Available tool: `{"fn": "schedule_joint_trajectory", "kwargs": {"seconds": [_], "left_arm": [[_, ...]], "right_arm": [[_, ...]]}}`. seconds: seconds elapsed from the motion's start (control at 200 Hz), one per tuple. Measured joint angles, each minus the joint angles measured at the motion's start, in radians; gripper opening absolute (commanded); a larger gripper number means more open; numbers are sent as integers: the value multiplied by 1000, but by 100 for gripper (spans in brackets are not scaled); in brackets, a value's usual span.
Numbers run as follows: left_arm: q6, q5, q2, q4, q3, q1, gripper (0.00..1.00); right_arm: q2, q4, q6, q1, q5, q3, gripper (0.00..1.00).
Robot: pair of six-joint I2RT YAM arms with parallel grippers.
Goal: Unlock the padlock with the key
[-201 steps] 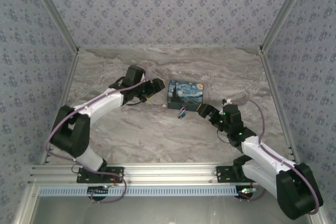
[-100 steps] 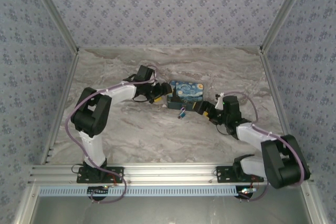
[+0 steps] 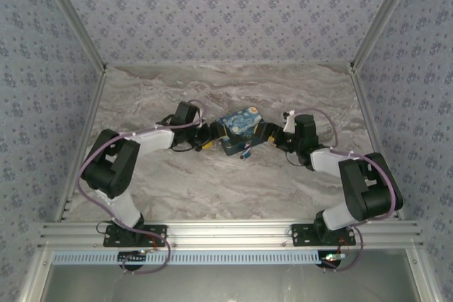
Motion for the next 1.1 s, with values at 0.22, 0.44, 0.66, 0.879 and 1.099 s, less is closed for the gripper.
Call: {"fn": "schedule_joint_trajectory", "kwargs": {"seconds": [0.22,0.44,0.66,0.879,1.099], "left_arm": [[-36,-7,-28,8,-31,-2,78],[-44,-14,-28,8,-31,-8,78],[-47,-15,-28,8,-31,-9,78],[-56,-17,-29,8,-31,-13,78],[-60,-23,-29,9,-31,-13,78]], "right_arm": [[-63,116,-52,-2,15,-116,97],[-33,242,-87,35,-31,-191,91],[105,355,-93,107,-61,-176,91],[233,481,-77,145,-61,-129,87],[303,568,-46,166,-62,-107,77]]}}
